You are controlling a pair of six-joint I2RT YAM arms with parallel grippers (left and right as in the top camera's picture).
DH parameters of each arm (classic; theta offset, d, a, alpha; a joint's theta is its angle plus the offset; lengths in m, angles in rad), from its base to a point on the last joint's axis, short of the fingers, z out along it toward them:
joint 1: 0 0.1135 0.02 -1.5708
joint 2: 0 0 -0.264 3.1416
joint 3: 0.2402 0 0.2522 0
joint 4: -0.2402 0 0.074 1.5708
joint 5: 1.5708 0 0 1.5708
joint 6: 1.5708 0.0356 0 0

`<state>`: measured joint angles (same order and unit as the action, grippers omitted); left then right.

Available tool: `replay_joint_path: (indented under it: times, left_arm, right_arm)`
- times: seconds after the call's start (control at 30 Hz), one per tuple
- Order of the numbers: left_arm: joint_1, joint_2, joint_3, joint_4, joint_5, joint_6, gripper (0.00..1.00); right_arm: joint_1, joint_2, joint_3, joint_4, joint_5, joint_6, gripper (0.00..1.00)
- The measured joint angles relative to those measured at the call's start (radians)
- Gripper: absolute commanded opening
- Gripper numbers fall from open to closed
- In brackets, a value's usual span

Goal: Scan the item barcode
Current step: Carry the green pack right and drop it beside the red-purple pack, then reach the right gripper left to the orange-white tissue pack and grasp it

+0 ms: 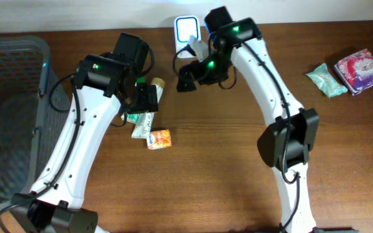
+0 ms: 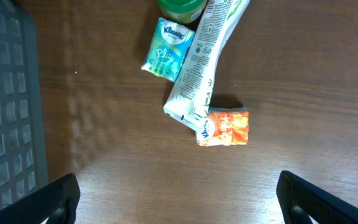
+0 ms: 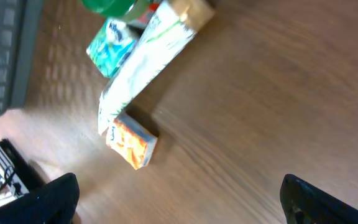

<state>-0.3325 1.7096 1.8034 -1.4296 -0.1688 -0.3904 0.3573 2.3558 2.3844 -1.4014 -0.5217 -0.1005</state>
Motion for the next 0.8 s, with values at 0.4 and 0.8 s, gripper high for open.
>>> replay_joint_path:
  times: [0.4,0.8]
  left_arm:
    - [0.0,0.0,0.0,0.0,0.0,0.0,0.99]
    - [0.0,0.0,0.0,0.0,0.0,0.0,0.99]
  right_arm:
    - [0.014,0.002,-0.007,-0.072,0.047,0.0,0.99]
    - [0.022,0.002,-0.008,-0.016,-0.079,0.0,0.99]
